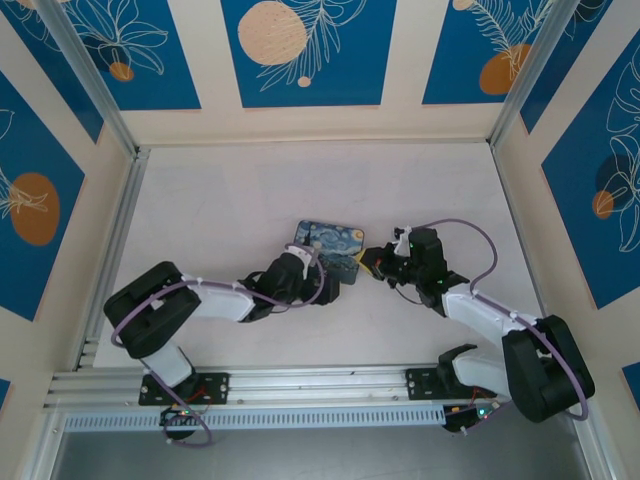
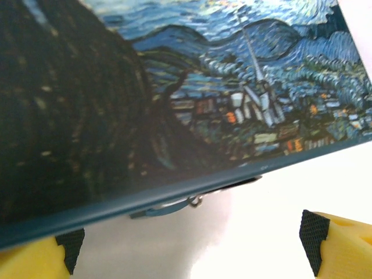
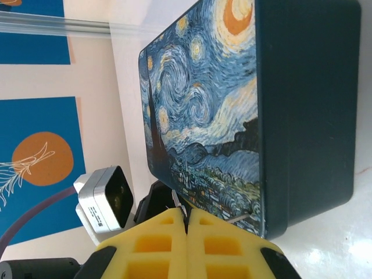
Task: Unlock the padlock with the key
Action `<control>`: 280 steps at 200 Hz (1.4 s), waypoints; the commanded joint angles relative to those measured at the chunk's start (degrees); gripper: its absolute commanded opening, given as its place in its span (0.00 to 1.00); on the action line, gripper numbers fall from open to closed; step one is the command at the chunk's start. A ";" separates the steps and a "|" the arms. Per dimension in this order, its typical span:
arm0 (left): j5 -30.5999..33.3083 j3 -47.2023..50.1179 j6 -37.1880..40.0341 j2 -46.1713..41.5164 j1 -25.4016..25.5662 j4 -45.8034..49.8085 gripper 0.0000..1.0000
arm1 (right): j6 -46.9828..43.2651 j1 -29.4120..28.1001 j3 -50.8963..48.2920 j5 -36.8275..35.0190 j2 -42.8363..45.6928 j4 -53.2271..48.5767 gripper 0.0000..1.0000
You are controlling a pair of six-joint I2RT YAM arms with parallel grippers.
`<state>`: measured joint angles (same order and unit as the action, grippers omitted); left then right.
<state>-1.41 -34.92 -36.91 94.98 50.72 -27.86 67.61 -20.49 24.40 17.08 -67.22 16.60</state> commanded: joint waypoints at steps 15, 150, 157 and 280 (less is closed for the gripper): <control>-5.36 -3.28 -0.19 5.26 1.21 -3.72 0.96 | -0.91 1.80 2.36 3.11 -2.91 2.27 0.00; -7.40 -3.00 -13.21 11.87 2.81 -19.06 0.94 | -2.38 6.88 2.56 6.94 -7.22 5.11 0.00; -6.76 -2.59 -13.86 12.30 2.81 -19.77 0.94 | -2.30 6.88 2.48 6.98 -7.11 5.10 0.00; -0.59 -1.00 -17.08 10.95 5.13 -23.22 0.88 | -3.28 7.70 1.68 7.07 -6.60 3.96 0.00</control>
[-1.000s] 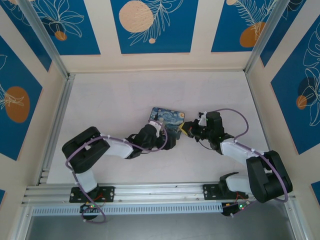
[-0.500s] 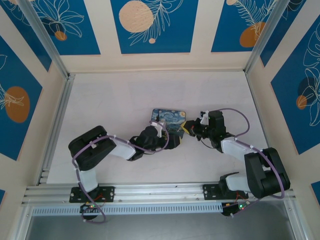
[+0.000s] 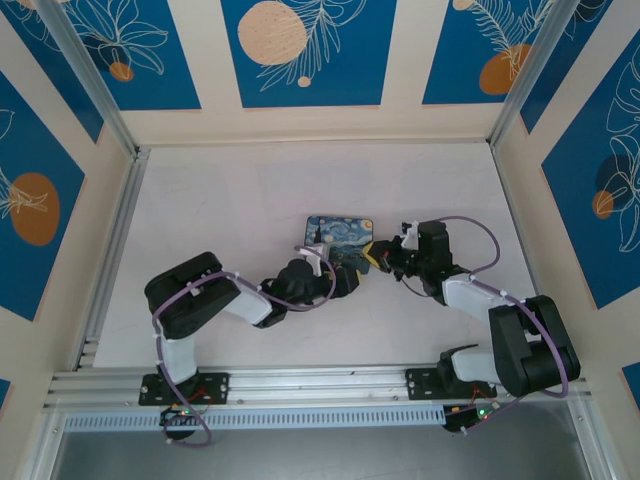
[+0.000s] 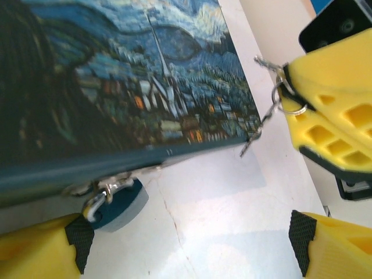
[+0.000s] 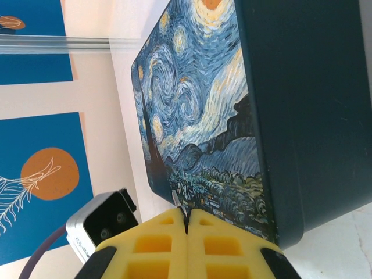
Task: Unlock the padlock with the key
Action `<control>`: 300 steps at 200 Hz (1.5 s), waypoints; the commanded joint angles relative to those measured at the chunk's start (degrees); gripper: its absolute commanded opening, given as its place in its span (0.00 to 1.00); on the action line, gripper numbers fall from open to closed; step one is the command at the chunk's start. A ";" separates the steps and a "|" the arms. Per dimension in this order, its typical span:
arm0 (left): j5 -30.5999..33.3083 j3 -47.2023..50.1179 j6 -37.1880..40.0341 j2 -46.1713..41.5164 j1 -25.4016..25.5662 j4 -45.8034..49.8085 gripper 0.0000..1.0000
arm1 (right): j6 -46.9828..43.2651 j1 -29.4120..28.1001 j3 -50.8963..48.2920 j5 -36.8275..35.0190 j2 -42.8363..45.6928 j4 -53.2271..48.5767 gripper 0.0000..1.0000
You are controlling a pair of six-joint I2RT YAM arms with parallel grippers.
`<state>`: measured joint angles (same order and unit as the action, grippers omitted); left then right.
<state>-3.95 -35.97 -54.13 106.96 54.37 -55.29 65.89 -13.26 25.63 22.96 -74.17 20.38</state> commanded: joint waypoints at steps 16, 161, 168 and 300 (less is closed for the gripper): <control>2.52 -0.32 -0.36 0.62 1.62 4.12 0.88 | -1.47 0.52 0.38 1.29 0.18 0.29 0.00; 12.02 0.99 -11.06 0.53 4.15 -3.60 0.74 | -1.02 0.64 -1.01 1.72 0.19 1.50 0.00; 12.31 0.59 -10.87 0.53 4.47 -2.77 0.73 | -0.98 0.66 -1.09 1.74 0.26 1.59 0.00; 19.98 -2.77 -9.81 5.86 5.19 7.40 0.60 | -1.19 0.90 -1.67 1.57 2.09 0.15 0.00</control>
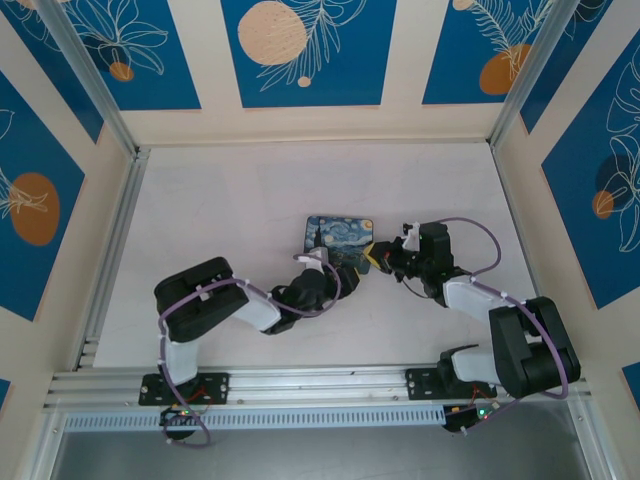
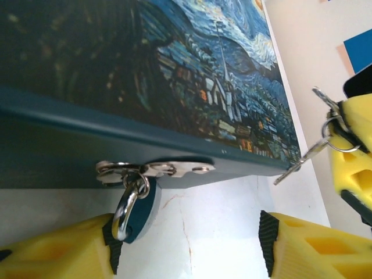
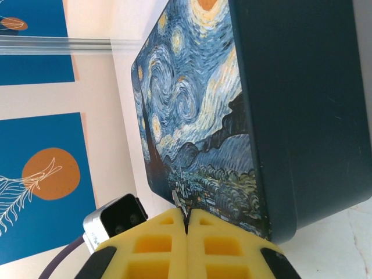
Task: Unlock the padlock with the key
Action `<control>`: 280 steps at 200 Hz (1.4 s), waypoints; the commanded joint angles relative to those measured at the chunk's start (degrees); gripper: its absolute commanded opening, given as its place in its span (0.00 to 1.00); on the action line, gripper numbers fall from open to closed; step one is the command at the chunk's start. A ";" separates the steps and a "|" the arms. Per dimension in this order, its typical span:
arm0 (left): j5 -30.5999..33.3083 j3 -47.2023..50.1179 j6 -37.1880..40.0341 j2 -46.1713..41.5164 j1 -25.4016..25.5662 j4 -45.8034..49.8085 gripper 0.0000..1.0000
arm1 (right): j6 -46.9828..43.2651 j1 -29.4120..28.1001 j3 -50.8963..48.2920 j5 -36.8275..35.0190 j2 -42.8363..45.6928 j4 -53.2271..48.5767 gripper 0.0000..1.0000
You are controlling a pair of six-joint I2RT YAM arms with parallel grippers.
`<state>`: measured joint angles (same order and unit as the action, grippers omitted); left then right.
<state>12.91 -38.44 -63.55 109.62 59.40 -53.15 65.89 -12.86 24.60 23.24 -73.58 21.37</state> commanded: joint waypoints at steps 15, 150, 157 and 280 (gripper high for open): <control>3.63 -0.28 -0.94 3.73 0.14 5.80 0.56 | -1.30 0.64 -0.53 1.28 1.66 -1.32 0.00; 5.98 -1.28 -5.37 7.36 0.01 6.98 0.24 | -2.05 1.91 -0.69 1.90 2.64 -3.09 0.00; 6.12 -1.27 -5.59 7.52 0.02 7.13 0.21 | -2.08 1.92 -0.61 1.89 2.73 -3.08 0.00; -7.62 -0.05 -7.22 -8.45 -4.68 21.57 0.00 | 0.15 -3.31 -5.73 2.68 16.92 -6.36 0.00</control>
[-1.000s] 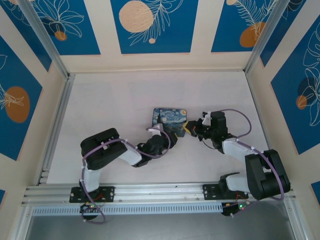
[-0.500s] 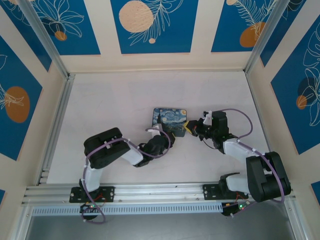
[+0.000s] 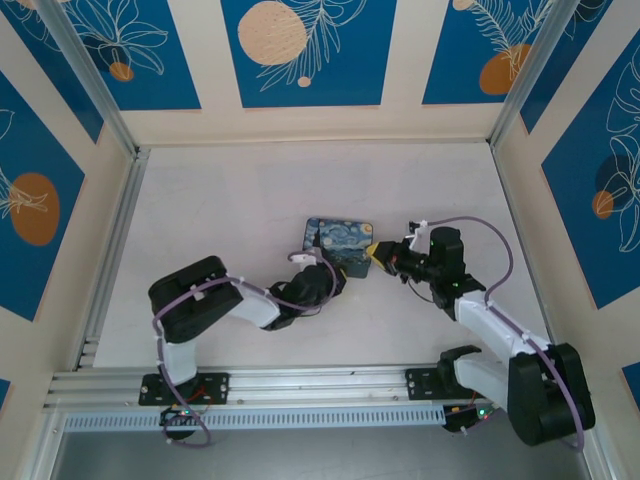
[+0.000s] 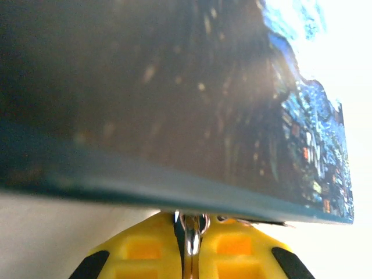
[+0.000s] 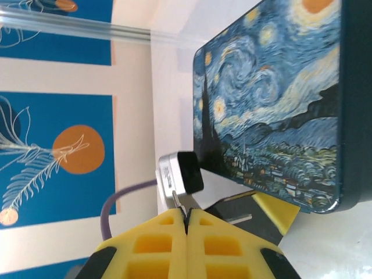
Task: Unlock the padlock with the key
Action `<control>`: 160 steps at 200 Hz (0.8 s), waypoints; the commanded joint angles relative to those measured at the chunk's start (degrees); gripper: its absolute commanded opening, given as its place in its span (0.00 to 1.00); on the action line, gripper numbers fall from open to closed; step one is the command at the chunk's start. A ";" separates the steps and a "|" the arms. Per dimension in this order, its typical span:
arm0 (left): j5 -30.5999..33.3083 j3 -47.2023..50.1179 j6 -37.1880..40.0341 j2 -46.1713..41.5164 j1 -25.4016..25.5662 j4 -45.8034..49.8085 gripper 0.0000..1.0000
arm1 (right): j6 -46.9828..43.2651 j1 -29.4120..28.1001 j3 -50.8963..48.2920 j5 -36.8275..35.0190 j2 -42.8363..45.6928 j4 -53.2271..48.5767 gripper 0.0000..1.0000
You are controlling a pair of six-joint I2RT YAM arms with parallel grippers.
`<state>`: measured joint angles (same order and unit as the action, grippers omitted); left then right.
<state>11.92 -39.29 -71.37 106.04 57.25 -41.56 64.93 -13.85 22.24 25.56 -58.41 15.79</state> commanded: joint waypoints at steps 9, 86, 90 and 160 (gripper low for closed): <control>-7.94 0.79 1.16 -6.64 -3.62 12.04 0.00 | 1.66 -3.82 -4.53 0.08 2.10 0.52 0.00; -14.39 2.96 3.30 -15.45 -10.70 18.80 0.00 | 2.37 -14.99 -5.99 -7.77 -1.84 7.36 0.00; -15.02 3.04 3.20 -15.58 -10.89 18.73 0.00 | 2.47 -15.26 -5.91 -7.81 -2.49 8.23 0.00; -23.79 4.66 -3.01 -18.48 -13.21 12.85 0.00 | 4.39 -14.83 -4.21 -7.97 -7.75 14.74 0.00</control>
<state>-7.79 -35.05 -71.37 90.72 45.06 -24.36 67.90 -29.19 16.38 18.33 -65.98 27.05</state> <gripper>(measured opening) 0.084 0.063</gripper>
